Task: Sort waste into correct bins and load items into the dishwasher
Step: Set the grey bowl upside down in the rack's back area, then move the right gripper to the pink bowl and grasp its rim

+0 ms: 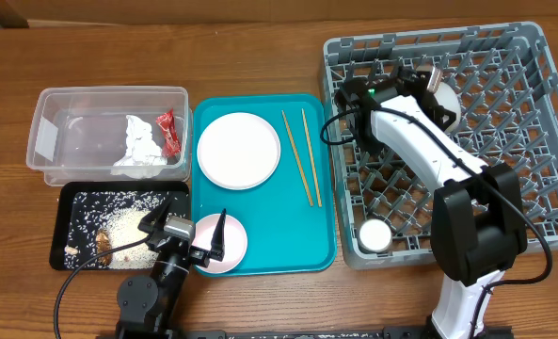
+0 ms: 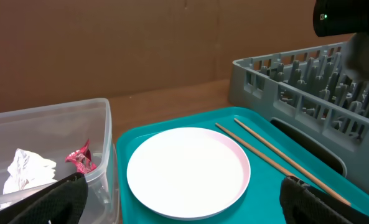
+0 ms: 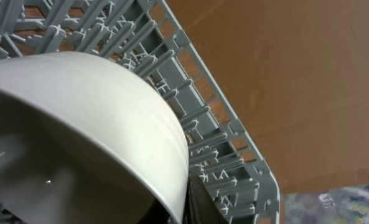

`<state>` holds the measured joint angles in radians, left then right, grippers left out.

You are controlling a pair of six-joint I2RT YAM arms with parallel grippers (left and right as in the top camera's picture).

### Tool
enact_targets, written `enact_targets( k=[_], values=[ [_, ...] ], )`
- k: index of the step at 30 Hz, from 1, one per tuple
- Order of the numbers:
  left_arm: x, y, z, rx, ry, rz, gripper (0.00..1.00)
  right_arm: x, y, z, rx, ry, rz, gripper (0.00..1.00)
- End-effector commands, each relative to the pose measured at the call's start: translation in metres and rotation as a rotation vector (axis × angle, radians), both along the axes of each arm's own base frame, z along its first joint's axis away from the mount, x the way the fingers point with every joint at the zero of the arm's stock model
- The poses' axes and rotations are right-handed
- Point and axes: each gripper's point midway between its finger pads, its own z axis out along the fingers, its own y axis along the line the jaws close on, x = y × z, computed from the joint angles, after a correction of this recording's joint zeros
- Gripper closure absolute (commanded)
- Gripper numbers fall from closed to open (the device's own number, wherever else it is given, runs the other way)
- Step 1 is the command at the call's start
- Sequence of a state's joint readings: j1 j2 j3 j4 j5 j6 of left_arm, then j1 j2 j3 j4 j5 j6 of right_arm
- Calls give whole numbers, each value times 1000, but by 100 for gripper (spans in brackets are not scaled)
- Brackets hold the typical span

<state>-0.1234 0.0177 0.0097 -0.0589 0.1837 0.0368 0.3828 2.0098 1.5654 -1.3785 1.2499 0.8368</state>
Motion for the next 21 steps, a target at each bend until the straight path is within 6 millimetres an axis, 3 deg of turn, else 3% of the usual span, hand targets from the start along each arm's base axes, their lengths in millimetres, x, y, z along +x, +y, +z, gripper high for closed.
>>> enact_targets(
  k=[1, 9, 15, 21],
  values=[
    [0, 0, -1, 8, -4, -2, 0, -4, 25, -21, 117, 46, 19, 90],
    [0, 0, -1, 8, -4, -2, 0, -7, 29, -18, 171, 81, 7, 52],
    [0, 0, -1, 8, -4, -2, 0, -8, 59, -14, 441, 112, -28, 52],
    [0, 0, -1, 8, -4, -2, 0, 1, 122, 4, 839, 166, 64, 50]
  ],
)
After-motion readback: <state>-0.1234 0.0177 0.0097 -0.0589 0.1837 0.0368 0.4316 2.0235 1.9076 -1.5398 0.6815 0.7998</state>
